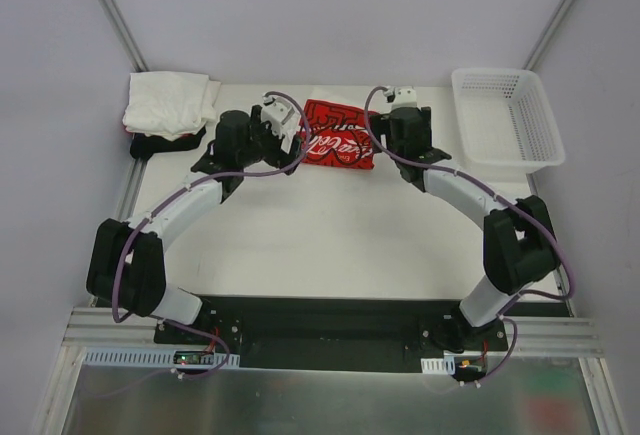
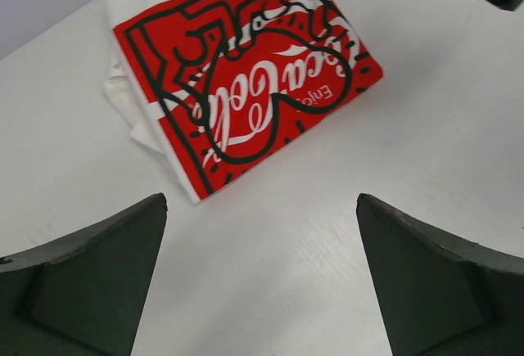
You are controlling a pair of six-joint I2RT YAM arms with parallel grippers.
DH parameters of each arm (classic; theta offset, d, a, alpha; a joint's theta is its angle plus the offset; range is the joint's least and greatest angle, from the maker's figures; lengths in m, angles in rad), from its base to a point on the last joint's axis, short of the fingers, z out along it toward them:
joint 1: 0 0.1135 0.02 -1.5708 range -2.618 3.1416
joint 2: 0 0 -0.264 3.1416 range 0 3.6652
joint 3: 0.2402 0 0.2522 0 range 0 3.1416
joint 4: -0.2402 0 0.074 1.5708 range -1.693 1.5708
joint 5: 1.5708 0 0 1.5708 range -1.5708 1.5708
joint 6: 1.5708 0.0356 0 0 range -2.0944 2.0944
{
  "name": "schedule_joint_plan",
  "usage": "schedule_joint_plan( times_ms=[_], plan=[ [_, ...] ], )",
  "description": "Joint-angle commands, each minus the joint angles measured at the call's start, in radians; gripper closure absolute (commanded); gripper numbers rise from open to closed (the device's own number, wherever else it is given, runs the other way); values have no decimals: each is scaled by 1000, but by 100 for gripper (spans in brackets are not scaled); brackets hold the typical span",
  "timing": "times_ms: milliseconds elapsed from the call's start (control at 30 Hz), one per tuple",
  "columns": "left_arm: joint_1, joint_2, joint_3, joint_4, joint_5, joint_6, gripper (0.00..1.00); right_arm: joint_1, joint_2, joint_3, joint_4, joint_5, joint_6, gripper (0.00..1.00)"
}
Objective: Fold and stack the t-shirts
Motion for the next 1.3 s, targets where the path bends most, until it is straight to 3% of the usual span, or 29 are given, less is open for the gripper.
schedule_joint_plan(
  times_ms=[0,167,267,433,767,1267],
  plan=[
    [77,48,49,38,351,-58,1,-78,-97,-69,219,-174,129,4],
    [150,143,138,-24,445,-158,1,-86,-165,-98,239,-141,82,4],
    [192,264,267,-153,489,-214,1,-84,-215,-92,217,-139,65,4],
    [281,558,482,-183,754,-402,3,-85,-286,-101,206,-133,56,4],
    [311,734,640,-233,727,-491,2,-87,-363,-133,216,-89,25,4],
    [311,816,680,-233,704,-500,3,-87,-442,-178,214,-64,35,4]
  ],
)
